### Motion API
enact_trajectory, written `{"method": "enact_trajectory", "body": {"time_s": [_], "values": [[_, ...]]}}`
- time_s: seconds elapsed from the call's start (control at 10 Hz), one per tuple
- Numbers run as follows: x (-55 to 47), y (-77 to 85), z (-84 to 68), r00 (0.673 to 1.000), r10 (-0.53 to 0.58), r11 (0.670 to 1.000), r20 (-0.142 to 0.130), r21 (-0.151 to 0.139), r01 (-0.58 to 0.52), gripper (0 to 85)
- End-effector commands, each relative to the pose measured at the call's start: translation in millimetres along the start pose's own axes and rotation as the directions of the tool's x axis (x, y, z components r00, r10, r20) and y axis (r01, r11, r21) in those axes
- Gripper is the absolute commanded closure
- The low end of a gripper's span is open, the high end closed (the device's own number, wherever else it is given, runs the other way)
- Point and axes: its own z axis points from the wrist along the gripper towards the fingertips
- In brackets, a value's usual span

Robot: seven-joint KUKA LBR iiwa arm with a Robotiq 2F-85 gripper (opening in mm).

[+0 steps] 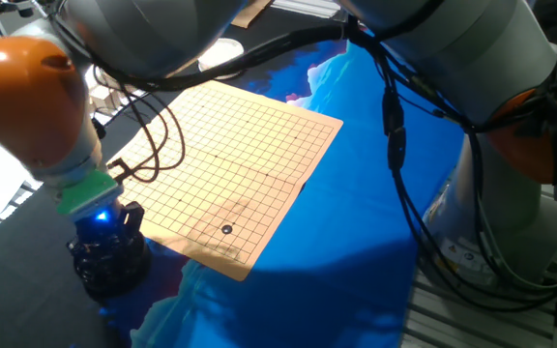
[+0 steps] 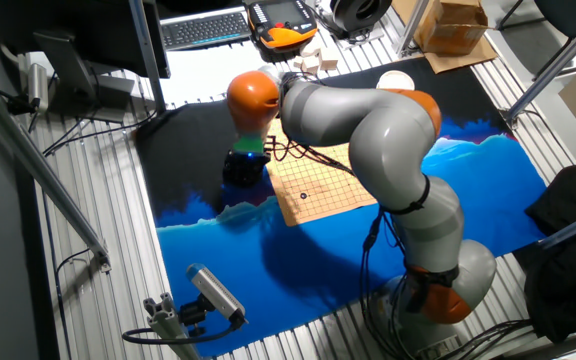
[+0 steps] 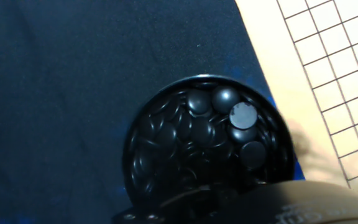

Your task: Play the first move as black on the 3-4 point in the upper right corner of the Go board

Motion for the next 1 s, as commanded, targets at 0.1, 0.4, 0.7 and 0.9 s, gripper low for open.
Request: {"method": "enact_trajectory", "body": {"time_s": [0.1, 0.4, 0.7, 0.9], "values": [[-1.2, -1.7, -4.3, 1.000, -0.005, 1.000, -0.005, -0.001, 0.005, 68.0], [-2.5, -2.2, -4.3, 1.000, -0.004, 1.000, -0.011, -0.012, 0.004, 68.0], [-2.8, -0.4, 0.8, 1.000, 0.011, 1.000, -0.008, -0.017, -0.012, 68.0], [-1.8, 1.4, 5.3, 1.000, 0.017, 1.000, 0.004, -0.007, -0.017, 68.0]]}}
